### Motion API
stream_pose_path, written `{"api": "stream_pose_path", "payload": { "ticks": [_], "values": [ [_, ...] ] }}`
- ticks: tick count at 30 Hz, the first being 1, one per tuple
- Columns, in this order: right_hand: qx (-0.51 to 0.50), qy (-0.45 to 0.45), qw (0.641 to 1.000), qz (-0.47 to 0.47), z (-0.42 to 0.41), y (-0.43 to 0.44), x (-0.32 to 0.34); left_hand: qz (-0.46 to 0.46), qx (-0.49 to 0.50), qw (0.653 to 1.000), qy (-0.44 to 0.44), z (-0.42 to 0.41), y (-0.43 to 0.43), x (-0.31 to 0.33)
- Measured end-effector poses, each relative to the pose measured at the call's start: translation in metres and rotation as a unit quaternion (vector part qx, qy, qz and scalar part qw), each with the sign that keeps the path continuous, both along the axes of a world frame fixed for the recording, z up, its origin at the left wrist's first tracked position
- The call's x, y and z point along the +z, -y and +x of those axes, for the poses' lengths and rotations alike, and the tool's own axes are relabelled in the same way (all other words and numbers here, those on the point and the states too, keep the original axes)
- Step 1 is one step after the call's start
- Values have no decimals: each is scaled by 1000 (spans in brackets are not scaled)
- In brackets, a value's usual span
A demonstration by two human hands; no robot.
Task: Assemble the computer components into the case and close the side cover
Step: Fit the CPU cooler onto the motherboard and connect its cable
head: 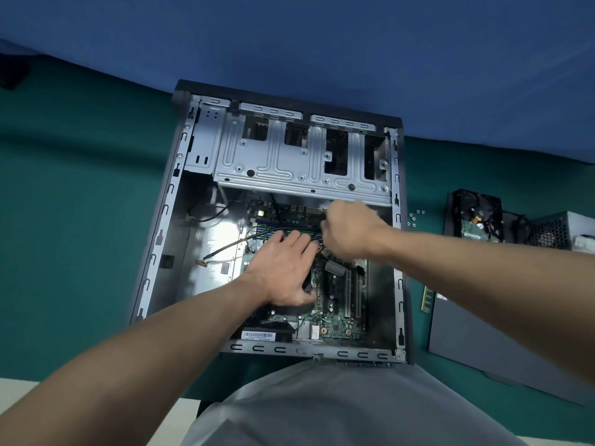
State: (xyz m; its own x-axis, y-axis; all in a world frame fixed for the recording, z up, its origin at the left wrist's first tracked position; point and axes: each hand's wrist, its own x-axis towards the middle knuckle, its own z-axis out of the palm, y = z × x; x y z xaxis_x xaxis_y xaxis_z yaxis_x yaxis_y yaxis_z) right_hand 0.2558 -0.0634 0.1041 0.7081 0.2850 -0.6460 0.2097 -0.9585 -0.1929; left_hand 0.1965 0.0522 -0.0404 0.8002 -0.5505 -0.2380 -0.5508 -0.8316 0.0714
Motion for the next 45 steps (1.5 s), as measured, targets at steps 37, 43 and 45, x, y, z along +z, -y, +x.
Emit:
{"api": "stream_pose_path", "payload": {
  "ticks": [37, 43, 45],
  "values": [
    [283, 44, 953, -102, -1, 15, 12, 1, -4, 1000, 10, 0, 0, 0],
    [404, 142, 902, -50, -18, 9, 1, 15, -1, 1000, -14, 0, 1, 1],
    [119, 72, 989, -47, -5, 1, -1, 15, -1, 1000, -9, 1, 1, 1]
  ]
}}
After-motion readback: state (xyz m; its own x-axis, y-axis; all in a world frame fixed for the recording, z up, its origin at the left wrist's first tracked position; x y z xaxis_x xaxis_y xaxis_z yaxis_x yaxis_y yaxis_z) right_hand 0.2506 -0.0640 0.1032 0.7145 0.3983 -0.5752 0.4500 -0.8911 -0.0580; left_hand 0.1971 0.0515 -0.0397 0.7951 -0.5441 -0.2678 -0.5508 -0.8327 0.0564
